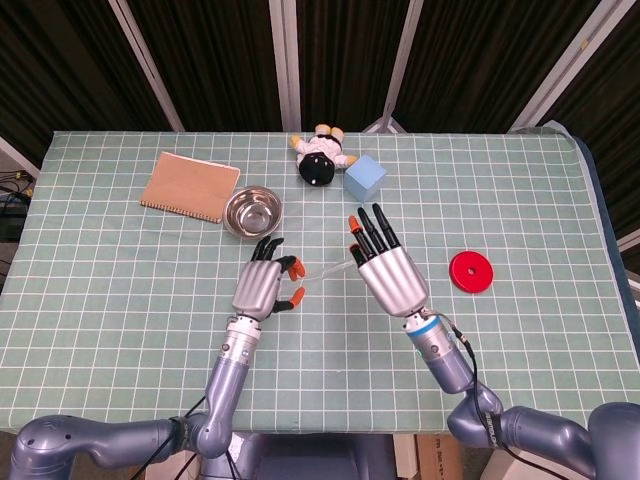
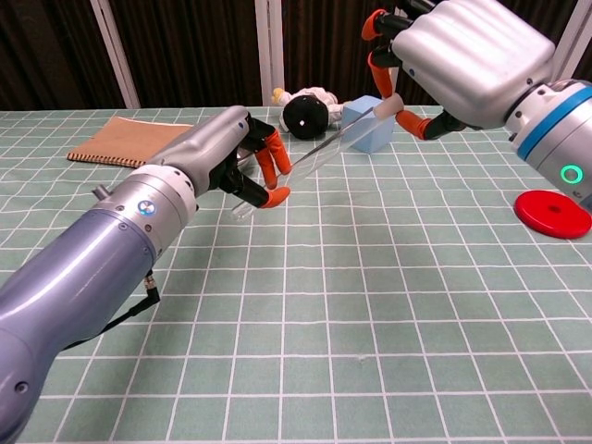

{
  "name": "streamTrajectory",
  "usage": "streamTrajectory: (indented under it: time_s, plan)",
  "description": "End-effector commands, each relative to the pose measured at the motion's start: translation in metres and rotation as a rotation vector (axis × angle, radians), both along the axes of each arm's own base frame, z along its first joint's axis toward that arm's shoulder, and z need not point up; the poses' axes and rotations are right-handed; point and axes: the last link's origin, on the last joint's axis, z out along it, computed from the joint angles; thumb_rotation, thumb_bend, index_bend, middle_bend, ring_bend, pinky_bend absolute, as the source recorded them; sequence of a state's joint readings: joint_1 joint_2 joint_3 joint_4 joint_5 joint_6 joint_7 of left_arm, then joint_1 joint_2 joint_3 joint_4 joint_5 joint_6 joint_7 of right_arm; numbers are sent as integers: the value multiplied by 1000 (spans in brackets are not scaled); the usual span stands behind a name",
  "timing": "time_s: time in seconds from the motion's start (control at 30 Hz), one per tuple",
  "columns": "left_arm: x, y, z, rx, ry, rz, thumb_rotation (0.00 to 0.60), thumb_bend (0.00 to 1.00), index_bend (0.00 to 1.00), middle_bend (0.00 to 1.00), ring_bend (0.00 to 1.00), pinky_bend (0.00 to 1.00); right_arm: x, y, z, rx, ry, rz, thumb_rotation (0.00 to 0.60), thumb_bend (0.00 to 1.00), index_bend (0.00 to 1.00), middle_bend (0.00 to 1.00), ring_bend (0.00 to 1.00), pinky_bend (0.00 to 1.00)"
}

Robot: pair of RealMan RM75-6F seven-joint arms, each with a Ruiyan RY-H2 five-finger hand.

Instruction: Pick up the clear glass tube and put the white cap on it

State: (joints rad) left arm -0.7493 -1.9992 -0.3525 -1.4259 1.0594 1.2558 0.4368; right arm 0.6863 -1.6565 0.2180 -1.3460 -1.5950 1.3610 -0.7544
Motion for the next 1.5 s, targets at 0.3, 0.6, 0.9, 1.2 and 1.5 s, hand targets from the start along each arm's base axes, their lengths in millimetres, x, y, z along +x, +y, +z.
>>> streamTrajectory:
  time_s: [0.3, 0.6, 0.9, 1.2, 1.5]
  plan:
    - [2, 0, -1, -5, -9, 11, 600, 586, 558, 588, 122, 0, -1, 2, -1, 6, -1, -3, 600, 436, 637, 205, 50, 0]
    - [3, 0, -2, -2, -17, 14, 600, 586, 558, 588, 122, 0, 0, 2, -2, 6, -3, -4, 600, 436, 637, 205, 50, 0]
    - [4, 0, -3, -3, -24, 20, 600, 587, 558, 588, 122, 0, 0, 3, -4, 11, -2, -4, 600, 436, 639, 205, 50, 0]
    - [8, -1, -5, -4, -33, 18, 600, 587, 558, 588, 122, 0, 1, 4, -4, 15, -7, -1, 600, 436, 641, 205, 50, 0]
    - [7, -1, -4, 2, -32, 14, 600, 587, 558, 589, 122, 0, -4, 4, -3, 2, 15, -26, 600, 436, 283, 123, 2, 0]
